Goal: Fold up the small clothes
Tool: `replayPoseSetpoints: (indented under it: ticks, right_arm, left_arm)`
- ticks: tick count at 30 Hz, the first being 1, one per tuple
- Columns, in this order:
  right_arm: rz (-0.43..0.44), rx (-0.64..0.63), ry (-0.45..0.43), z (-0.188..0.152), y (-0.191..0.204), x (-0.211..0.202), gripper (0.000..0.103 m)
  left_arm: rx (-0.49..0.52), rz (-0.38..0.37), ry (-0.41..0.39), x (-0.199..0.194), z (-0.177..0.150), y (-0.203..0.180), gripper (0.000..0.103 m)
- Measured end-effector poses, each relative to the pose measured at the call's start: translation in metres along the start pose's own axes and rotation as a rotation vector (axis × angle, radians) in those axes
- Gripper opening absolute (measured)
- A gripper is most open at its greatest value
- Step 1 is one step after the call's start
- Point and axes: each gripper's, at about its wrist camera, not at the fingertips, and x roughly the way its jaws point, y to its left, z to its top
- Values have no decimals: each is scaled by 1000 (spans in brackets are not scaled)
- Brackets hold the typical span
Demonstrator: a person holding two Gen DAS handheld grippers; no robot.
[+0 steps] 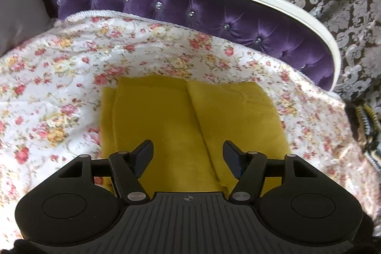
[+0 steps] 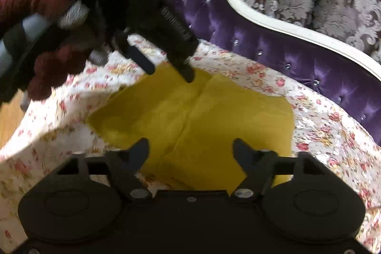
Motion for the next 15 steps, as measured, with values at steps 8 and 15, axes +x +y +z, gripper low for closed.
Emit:
replayPoseSetpoints:
  ticks: [8,15]
  right_arm:
    - [-7,-113,42,-16,7,7,53]
    - [50,91,3,-14,-31,-5,19]
  left_arm:
    - [-26,-38,25,9,2,-3,63]
    - [-21,-56,53,19,5,-11,63]
